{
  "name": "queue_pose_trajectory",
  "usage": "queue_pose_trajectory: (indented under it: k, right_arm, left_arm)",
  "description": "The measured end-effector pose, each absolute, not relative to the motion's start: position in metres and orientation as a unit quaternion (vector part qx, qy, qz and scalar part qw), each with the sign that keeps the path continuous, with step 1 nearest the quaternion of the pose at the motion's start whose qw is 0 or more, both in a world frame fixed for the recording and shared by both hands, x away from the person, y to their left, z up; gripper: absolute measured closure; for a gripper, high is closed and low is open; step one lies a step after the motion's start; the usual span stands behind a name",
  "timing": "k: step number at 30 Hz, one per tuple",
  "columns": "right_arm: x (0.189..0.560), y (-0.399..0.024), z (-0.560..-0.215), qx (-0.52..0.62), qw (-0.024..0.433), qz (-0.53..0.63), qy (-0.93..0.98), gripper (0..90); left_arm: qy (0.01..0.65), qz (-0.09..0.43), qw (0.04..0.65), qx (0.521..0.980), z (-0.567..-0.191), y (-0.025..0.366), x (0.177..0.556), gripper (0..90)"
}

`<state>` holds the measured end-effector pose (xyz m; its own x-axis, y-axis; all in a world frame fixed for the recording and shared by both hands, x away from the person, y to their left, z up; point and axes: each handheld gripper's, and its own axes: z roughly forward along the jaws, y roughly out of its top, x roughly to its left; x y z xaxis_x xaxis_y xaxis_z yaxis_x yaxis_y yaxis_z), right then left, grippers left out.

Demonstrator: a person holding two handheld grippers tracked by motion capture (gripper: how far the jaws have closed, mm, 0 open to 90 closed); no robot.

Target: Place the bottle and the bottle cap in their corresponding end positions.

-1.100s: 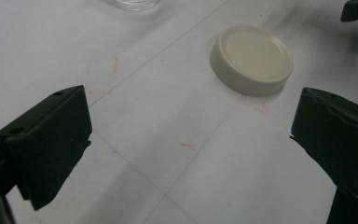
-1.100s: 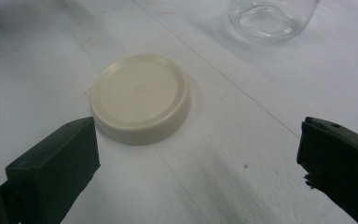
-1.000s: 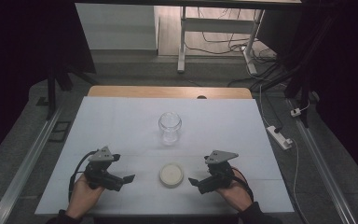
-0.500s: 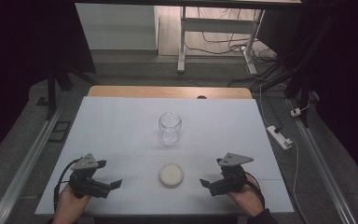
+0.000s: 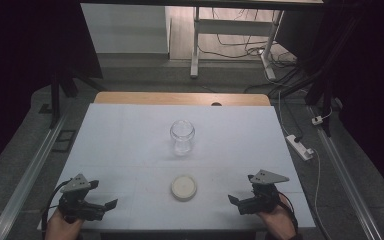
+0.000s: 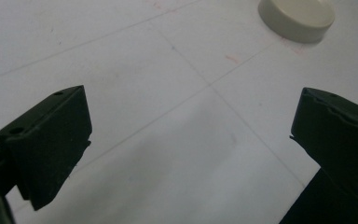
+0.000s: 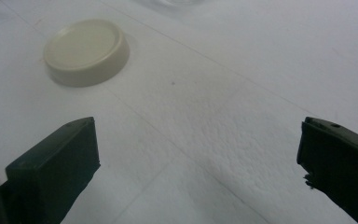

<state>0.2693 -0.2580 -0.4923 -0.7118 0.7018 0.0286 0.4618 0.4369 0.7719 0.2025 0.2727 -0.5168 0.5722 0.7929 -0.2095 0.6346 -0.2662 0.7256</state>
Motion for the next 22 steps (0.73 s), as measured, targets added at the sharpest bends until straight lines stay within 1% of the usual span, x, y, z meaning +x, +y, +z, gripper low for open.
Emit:
queue_pose_trajectory:
  k: [7,17,22]
  right_arm:
    - [0.263,-0.274,-0.495,0.368,0.154,0.393,0.828,0.0]
    - [0.253,-0.288,-0.5,0.393,0.153,0.377,0.825,0.0]
    - [0.253,-0.29,-0.5,0.396,0.153,0.379,0.822,0.0]
  left_arm:
    - [0.47,0.097,0.406,0.778,-0.521,0.284,0.191,0.0]
    - [0.493,0.107,0.387,0.772,-0.524,0.292,0.181,0.0]
    - [0.494,0.107,0.38,0.775,-0.524,0.291,0.182,0.0]
